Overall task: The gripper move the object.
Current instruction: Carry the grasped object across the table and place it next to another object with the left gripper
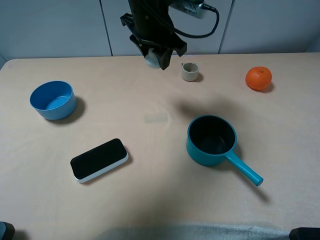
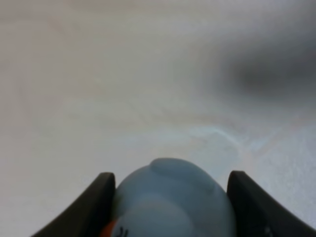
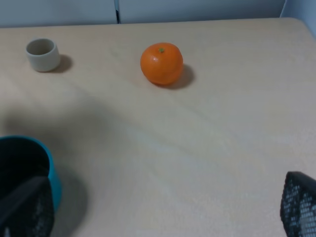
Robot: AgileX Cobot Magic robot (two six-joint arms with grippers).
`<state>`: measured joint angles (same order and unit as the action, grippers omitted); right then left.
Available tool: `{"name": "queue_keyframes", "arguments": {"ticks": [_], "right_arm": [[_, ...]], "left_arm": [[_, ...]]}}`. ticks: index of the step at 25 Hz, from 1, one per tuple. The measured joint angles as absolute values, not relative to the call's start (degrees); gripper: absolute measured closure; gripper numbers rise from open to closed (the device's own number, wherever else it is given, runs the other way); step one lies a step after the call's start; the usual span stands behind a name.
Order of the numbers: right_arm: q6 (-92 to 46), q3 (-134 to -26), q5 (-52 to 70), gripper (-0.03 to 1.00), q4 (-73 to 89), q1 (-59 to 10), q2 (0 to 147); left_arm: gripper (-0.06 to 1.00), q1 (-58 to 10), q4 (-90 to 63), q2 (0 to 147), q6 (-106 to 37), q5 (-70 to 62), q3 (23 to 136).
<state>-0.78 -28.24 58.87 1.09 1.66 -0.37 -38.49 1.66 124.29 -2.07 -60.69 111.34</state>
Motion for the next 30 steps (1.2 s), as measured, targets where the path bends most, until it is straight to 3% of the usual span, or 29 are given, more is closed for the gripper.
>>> {"name": "queue_keyframes", "arguments": {"ticks": [13, 30], "right_arm": [[-0.8, -28.2, 58.9, 0.28, 1.1, 1.7, -0.4], [-0.8, -28.2, 58.9, 0.28, 1.1, 1.7, -0.4]], "left_arm": [[0.46, -43.8, 1.7, 124.3, -1.3, -52.8, 102.9], [0.46, -46.0, 0.7, 124.2, -1.2, -42.2, 92.6]]}}
